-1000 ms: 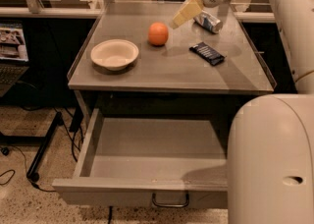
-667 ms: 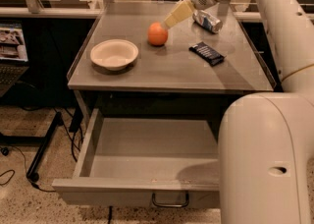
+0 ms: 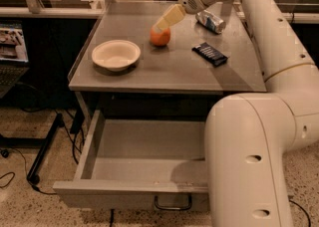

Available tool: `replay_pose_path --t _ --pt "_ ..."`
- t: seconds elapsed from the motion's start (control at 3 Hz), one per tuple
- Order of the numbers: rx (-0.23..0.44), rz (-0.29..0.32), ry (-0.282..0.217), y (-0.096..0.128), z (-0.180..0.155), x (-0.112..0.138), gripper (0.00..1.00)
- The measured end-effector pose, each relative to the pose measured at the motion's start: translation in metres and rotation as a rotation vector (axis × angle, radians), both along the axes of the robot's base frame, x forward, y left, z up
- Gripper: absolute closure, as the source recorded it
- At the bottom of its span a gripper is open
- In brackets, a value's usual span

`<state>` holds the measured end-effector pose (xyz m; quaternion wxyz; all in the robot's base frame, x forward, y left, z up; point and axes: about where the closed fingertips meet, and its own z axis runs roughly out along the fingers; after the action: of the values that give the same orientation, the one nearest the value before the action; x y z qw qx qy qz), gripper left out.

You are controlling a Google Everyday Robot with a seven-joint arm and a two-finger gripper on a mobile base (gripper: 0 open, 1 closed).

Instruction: Place orange into top drawer

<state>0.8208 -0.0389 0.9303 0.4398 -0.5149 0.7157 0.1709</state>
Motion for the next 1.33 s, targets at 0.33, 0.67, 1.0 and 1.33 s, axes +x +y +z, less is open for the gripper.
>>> replay_pose_path --t 0.33,0.67,1.0,1.33 --pt "-0.001 -0.010 0.041 0.008 -0.023 0.011 0.00" --pt "-0.007 -0.020 0.090 0.009 -0.053 0.020 0.00" --pt "-0.007 -0.021 0.093 0.008 -0.054 0.020 0.00" --pt "-0.013 -0.018 0.117 0.009 -0.064 0.019 0.00"
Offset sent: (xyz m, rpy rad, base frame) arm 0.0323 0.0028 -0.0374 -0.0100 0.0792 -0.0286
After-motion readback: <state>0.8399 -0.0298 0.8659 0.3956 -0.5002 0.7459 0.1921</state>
